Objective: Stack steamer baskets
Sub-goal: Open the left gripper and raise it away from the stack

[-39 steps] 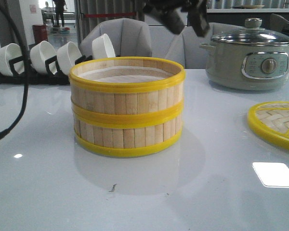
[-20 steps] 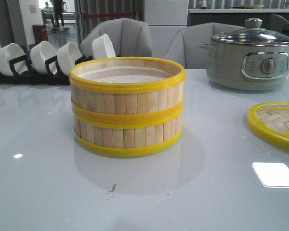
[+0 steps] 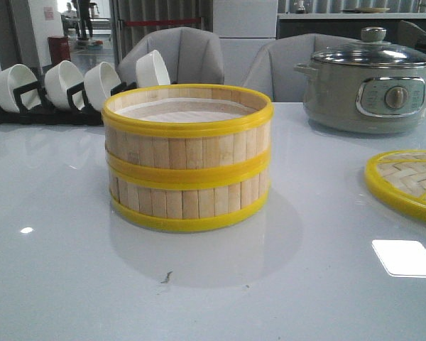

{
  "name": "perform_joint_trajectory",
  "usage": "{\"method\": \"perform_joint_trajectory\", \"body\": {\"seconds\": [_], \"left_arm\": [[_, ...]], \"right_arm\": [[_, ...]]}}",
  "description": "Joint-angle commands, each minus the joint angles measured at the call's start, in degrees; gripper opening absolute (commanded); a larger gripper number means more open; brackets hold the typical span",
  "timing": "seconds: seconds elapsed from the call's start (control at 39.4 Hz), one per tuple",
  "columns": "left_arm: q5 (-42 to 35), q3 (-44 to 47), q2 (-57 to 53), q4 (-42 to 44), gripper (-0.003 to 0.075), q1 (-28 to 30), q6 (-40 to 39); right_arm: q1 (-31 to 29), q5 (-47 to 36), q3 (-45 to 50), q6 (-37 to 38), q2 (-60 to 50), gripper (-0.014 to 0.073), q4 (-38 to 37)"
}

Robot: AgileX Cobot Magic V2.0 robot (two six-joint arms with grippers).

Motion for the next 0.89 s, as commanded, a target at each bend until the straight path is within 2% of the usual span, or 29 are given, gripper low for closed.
{"method": "perform_joint_trajectory", "body": {"seconds": [0.0,0.25,0.48,0.86], "left_arm": [[-8.51,6.72,-6.67,-1.16,0.0106,0.1,-0.48],[-16.8,27.54,-19.32,-1.29,0.0106,-1.75,-0.48],[-23.91,41.63,-29.19,-1.29,0.0106,-3.69,-0.48],[-25.33,53.13,-35.76,-1.29,0.0106,-3.69,-0.48]], "right_arm": [[0.07,-3.78,-1.95,-0.4,-0.38,0.0444,-0.49],[0.07,-3.78,-1.95,-0.4,-0.38,0.0444,-0.49],[0.07,-3.73,-1.95,-0.4,-0.38,0.0444,-0.5],[0.07,-3.14,-1.95,-0.4,-0.38,0.0444,-0.5]]}}
